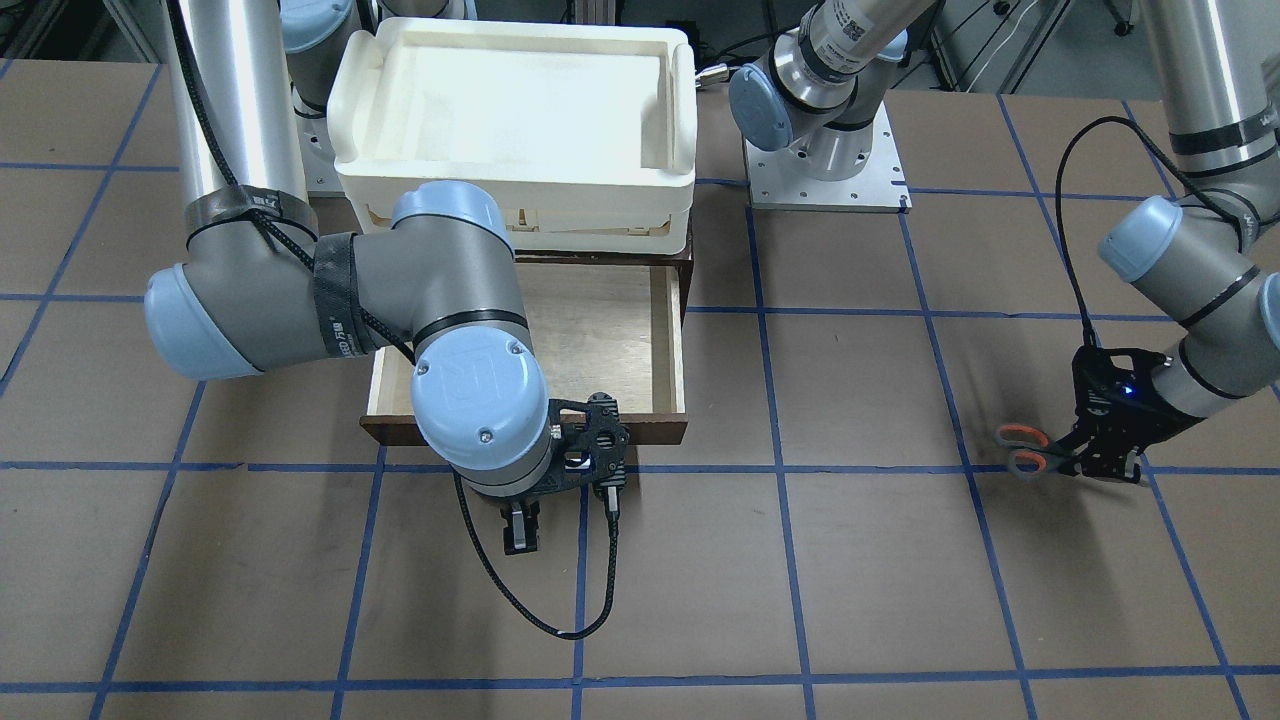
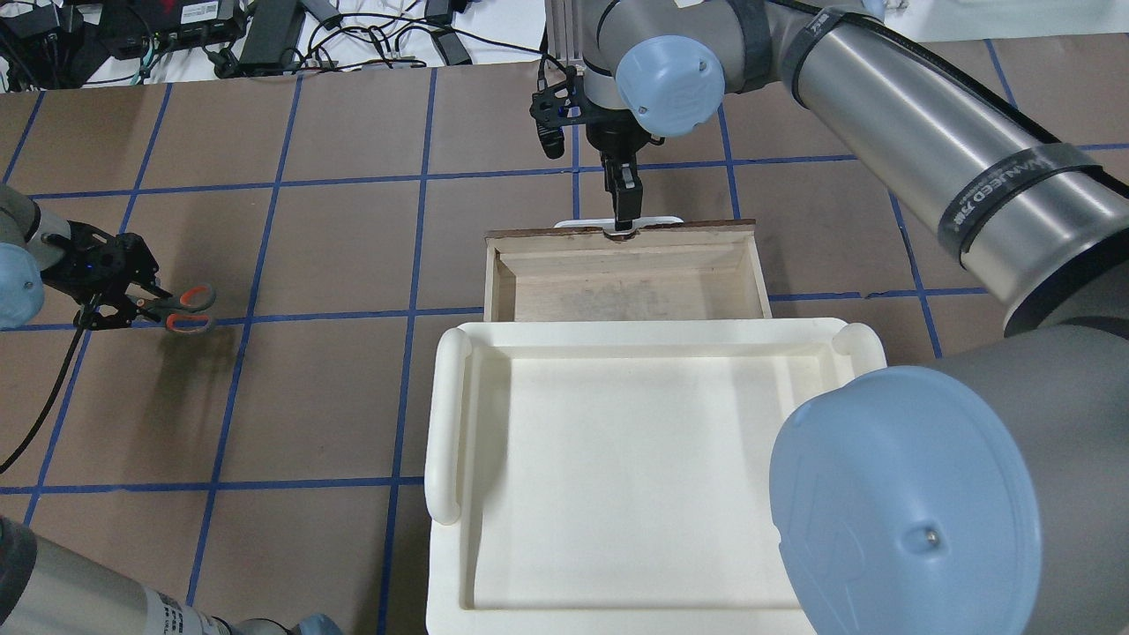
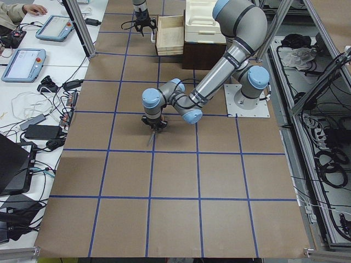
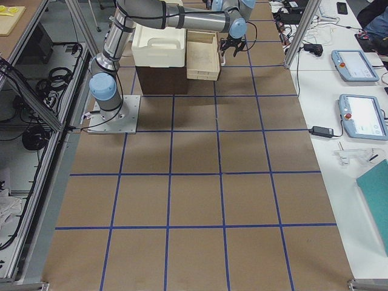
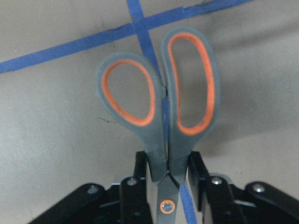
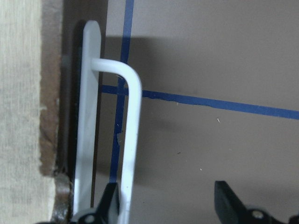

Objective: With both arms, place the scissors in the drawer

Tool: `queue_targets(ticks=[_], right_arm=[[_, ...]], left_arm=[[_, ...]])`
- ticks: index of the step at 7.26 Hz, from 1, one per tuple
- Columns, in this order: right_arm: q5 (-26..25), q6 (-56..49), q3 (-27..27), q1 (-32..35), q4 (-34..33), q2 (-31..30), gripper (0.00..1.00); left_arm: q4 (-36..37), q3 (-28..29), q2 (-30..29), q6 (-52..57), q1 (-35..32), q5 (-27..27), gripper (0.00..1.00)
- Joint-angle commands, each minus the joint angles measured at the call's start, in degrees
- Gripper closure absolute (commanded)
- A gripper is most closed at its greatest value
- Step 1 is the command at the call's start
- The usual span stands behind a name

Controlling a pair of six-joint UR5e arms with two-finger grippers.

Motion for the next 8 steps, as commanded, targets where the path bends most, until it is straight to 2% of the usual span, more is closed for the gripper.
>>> queue_targets(ticks=[1,3,4,5,6,8], right_arm=[[-0.1,-0.1,-0.1,0.0,0.0,0.0,0.22],[-0.1,0.8,-0.2,-0.6,0.0,-3.3,0.18],[-0.3,0.9,-0.2,-0.7,0.0,-5.1,0.11],[-0.7,1.2,0.1,-0.8,0.1,-7.5,0.1],[-2.2,4.6,0.9,-0.8,0.5,-11.0,0.04],[-2.5,10.3,4.8,-0.8,2.0,-19.3,0.02]], left_arm=[[-5.3,2.1,3.5,-3.2,-0.5,-1.5,0.86],[-15.5,6.7,7.4,-5.3,-3.3,-1.6,0.86],[-19.5,8.2,9.3,-9.1,-4.8,-1.6,0.86],[-20.5,8.5,10.7,-11.6,-6.4,-1.6,0.86],[-24.3,8.8,13.1,-16.5,-8.7,-1.7,0.86],[-28.9,11.2,15.9,-24.9,-15.0,-1.9,0.86]])
